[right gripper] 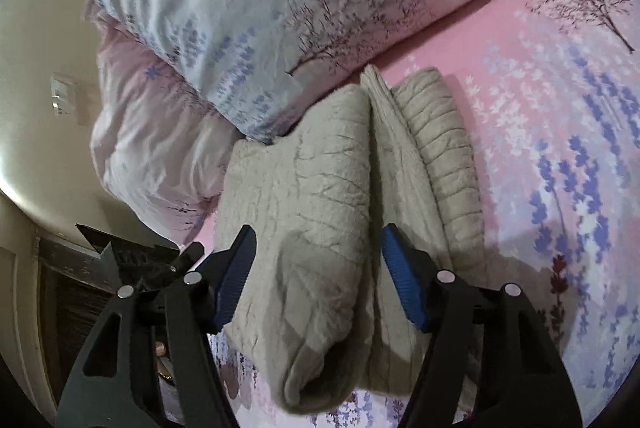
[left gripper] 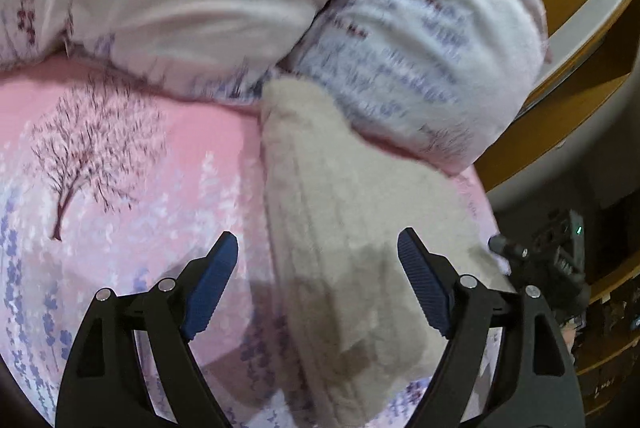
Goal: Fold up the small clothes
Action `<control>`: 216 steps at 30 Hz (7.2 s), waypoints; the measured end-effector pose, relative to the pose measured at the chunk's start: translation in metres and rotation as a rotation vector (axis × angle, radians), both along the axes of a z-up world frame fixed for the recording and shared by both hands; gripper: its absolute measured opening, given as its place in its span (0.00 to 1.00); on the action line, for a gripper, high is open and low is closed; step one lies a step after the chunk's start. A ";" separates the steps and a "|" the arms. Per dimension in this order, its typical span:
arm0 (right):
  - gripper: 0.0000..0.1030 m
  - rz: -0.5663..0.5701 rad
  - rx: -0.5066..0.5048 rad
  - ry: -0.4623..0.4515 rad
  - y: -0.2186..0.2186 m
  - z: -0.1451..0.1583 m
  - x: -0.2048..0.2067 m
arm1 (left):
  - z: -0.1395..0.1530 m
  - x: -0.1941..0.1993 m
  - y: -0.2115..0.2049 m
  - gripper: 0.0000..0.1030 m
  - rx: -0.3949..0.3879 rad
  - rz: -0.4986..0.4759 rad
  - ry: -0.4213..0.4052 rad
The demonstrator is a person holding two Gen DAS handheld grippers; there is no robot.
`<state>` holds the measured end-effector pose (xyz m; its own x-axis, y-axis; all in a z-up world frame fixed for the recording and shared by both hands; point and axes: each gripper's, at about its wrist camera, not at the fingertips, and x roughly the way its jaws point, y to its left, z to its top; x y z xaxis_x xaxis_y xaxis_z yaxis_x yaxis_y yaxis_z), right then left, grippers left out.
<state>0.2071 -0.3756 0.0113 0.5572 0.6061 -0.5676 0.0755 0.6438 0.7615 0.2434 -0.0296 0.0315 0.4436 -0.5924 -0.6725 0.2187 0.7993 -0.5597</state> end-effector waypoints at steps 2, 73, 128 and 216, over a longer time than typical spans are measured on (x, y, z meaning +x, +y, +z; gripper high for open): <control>0.56 0.008 -0.009 0.017 0.004 -0.004 0.007 | -0.008 0.003 -0.007 0.80 0.002 -0.013 0.023; 0.68 -0.156 -0.123 -0.090 -0.055 -0.008 -0.057 | -0.002 -0.022 -0.022 0.82 -0.089 -0.010 0.016; 0.08 -0.017 -0.334 -0.166 0.099 0.013 0.010 | 0.024 -0.039 0.043 0.59 0.175 -0.011 -0.247; 0.98 0.044 -0.850 -0.101 0.206 -0.018 -0.124 | -0.029 -0.151 0.044 0.99 0.587 0.127 -0.128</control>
